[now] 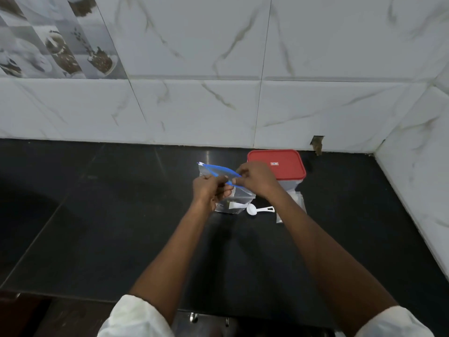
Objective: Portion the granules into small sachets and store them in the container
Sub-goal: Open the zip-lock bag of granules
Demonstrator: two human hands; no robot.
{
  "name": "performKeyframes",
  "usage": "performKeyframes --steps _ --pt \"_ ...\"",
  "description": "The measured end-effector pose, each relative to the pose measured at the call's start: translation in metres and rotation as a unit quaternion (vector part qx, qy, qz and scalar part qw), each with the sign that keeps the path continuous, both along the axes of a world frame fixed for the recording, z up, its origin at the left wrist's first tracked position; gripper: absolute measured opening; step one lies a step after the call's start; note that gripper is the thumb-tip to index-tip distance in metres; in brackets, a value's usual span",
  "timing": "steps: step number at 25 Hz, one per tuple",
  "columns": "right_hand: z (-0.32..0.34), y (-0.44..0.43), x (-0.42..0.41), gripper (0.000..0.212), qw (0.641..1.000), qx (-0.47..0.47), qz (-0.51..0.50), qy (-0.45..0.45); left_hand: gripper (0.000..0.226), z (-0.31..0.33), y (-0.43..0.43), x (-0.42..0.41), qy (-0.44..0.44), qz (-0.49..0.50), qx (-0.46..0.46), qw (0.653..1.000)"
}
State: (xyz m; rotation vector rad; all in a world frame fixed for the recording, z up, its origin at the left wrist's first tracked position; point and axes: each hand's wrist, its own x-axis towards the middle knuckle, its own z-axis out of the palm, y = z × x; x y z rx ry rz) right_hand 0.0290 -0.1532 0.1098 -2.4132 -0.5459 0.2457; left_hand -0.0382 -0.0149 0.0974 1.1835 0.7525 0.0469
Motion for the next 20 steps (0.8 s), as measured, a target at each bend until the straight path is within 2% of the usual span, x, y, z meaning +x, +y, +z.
performKeyframes --steps 1,3,4,5,6,7,8,10,11,12,14,16,18,20 --pt "-0.003 0.006 0.002 0.011 0.996 -0.076 -0.003 -0.042 0.006 0.0 -0.001 -0.001 0.006 0.005 0.027 1.0" --pt "-0.006 0.01 0.003 0.013 0.984 -0.136 -0.074 -0.093 0.035 -0.004 0.002 -0.004 0.024 0.003 0.112 0.993" --pt "-0.007 0.009 0.003 0.017 0.98 -0.134 -0.117 -0.093 0.061 -0.004 0.004 -0.008 0.043 -0.02 0.181 0.982" --pt "-0.008 0.009 0.004 0.022 0.979 -0.115 -0.149 -0.077 0.085 -0.004 0.007 -0.013 0.068 -0.055 0.273 0.958" --pt "-0.01 0.008 0.005 0.025 0.983 -0.076 -0.164 -0.044 0.098 -0.004 0.01 -0.016 0.087 -0.089 0.364 0.923" --pt "-0.011 0.01 0.005 0.027 0.986 -0.014 -0.165 0.003 0.096 -0.003 0.013 -0.017 0.089 -0.107 0.434 0.89" --pt "-0.016 0.013 0.005 0.026 0.982 0.065 -0.169 0.054 0.076 0.0 0.018 -0.015 0.076 -0.11 0.478 0.868" --pt "-0.027 0.019 0.002 0.024 0.955 0.165 -0.211 0.127 0.012 0.005 0.026 -0.007 0.058 -0.108 0.494 0.861" --pt "-0.032 0.021 -0.001 0.025 0.944 0.179 -0.241 0.136 0.015 0.0 0.03 -0.002 0.057 -0.102 0.494 0.862" --pt "-0.038 0.022 -0.005 0.025 0.936 0.184 -0.268 0.134 0.019 -0.009 0.033 0.001 0.058 -0.096 0.476 0.872" --pt "-0.049 0.023 -0.012 0.02 0.924 0.188 -0.306 0.129 0.024 -0.02 0.034 0.002 0.052 -0.041 0.383 0.922" --pt "-0.058 0.024 -0.019 0.01 0.915 0.215 -0.309 0.148 0.014 -0.028 0.031 0.003 0.025 0.006 0.189 0.982" --pt "-0.062 0.027 -0.029 0.011 0.903 0.249 -0.284 0.204 0.016 -0.029 0.03 0.004 0.024 0.016 -0.001 1.0" --pt "-0.059 0.028 -0.035 0.015 0.887 0.28 -0.244 0.273 0.022 -0.031 0.034 0.002 0.038 -0.019 -0.086 0.995"
